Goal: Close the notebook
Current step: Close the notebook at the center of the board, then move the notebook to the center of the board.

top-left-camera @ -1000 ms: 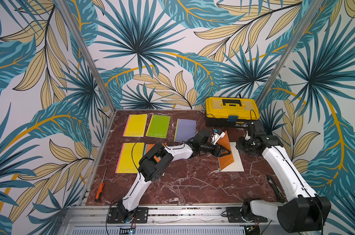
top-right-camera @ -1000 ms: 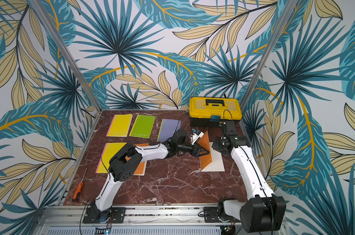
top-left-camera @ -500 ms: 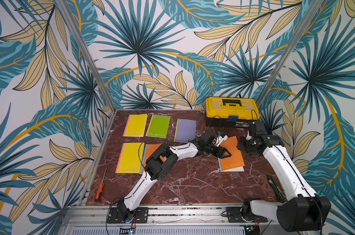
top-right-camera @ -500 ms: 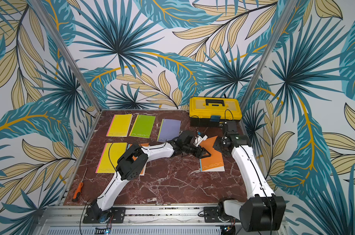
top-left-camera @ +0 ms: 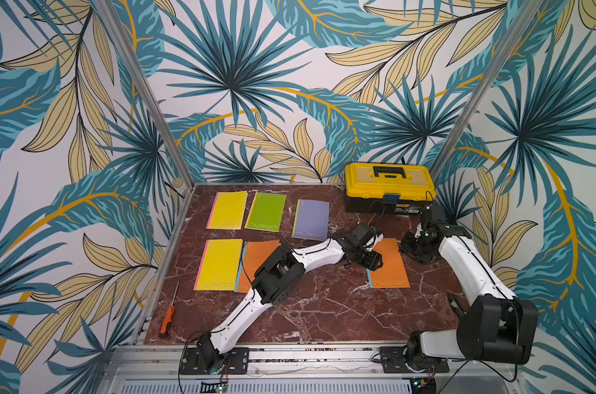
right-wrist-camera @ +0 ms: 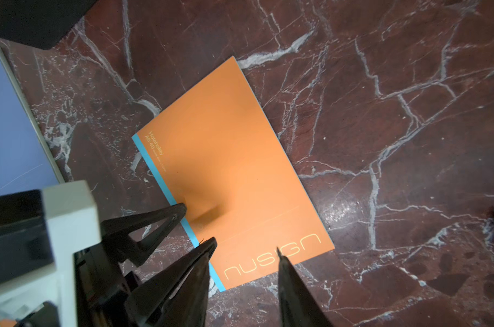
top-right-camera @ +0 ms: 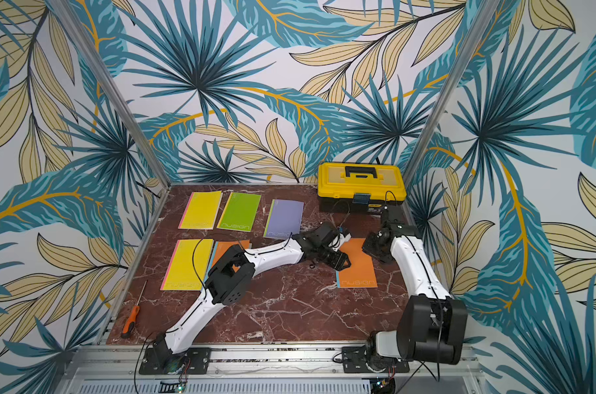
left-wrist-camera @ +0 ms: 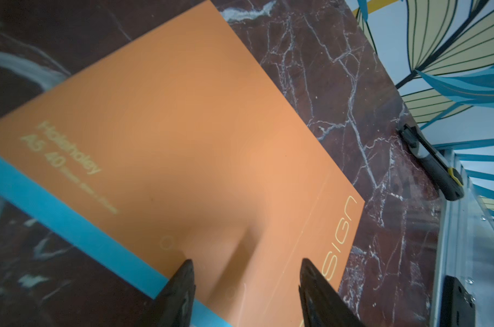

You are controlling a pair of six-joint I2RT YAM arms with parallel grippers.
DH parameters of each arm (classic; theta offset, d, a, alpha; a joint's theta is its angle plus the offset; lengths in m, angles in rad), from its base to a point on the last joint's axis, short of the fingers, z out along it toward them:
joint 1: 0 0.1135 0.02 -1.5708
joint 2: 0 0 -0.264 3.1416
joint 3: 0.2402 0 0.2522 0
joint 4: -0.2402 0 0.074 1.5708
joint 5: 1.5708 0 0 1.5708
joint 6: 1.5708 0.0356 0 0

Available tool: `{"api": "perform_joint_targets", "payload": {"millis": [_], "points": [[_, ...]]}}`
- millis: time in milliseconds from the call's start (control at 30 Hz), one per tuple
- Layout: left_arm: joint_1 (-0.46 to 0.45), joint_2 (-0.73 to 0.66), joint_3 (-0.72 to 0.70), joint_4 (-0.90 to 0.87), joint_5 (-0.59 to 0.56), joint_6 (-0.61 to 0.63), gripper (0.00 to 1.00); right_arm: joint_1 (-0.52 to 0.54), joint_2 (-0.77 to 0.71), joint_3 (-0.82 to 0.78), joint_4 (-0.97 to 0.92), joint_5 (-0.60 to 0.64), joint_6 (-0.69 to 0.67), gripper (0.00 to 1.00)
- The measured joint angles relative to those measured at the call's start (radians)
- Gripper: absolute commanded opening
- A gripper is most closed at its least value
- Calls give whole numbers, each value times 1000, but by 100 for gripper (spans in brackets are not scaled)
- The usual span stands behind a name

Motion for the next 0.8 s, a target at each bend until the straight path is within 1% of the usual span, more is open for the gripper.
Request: {"api": "perform_joint_targets", "payload": {"millis": [100, 233, 300, 533, 800], "points": [[-1, 5, 18, -27, -30, 5, 59, -16, 49, -11, 26, -5, -6, 42], [-1, 6, 21, -32, -37, 7, 58, -37, 130, -10, 40, -8, -21, 49], [-1, 6, 19, -31, -37, 7, 58, -42, 179, -5, 47, -7, -26, 50], [-3, -16, -16, -23, -61, 7, 58, -50, 286, 16, 57, 4, -47, 50], [1, -28, -38, -47, -97, 7, 58, -50, 322, 30, 68, 23, -62, 50]]}}
